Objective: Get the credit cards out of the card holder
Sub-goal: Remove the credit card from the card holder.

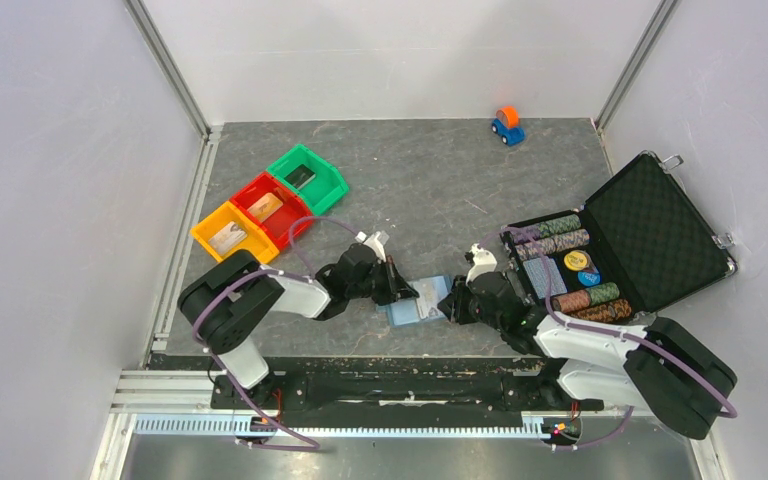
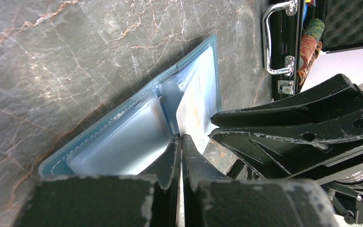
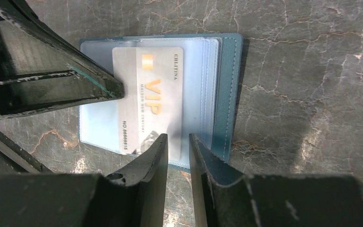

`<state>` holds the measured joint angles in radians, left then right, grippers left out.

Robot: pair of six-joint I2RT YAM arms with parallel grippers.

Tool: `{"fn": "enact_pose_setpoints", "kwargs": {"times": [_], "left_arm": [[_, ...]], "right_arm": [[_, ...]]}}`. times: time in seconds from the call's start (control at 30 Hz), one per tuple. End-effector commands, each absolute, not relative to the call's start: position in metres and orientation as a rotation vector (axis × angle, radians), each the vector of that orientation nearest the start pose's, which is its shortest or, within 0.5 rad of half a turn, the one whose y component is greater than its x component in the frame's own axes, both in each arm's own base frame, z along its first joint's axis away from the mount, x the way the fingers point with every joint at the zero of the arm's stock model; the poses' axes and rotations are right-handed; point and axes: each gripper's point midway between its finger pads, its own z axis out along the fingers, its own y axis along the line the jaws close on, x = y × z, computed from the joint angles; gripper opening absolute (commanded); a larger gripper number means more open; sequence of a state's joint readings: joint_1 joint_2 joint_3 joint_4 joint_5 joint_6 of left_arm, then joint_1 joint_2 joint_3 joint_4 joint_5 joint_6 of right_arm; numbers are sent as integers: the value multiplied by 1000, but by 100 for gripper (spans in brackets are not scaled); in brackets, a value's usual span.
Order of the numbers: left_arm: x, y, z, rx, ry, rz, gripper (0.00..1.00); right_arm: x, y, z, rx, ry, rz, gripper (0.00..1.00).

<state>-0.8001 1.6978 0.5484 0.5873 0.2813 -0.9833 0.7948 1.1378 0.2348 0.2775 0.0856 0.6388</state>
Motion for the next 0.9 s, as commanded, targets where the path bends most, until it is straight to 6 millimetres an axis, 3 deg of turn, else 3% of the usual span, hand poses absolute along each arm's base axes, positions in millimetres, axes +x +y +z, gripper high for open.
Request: {"fn": "enact_pose_setpoints", "kwargs": {"times": [0.0, 0.33, 0.57, 0.87], "left_arm": [[215, -328, 36, -96, 2441, -1178, 2], [215, -311, 48, -201, 2434, -1126, 2], [216, -283, 84, -275, 2348, -1046, 2], [203, -272, 136, -190, 2205, -1149, 2]], "right_arm": [[188, 202, 9, -138, 2337, 648, 26], [187, 208, 20, -172, 2310, 717, 26], [186, 232, 63, -253, 2225, 883, 28], [169, 266, 139, -400, 1950, 1219, 35]]}}
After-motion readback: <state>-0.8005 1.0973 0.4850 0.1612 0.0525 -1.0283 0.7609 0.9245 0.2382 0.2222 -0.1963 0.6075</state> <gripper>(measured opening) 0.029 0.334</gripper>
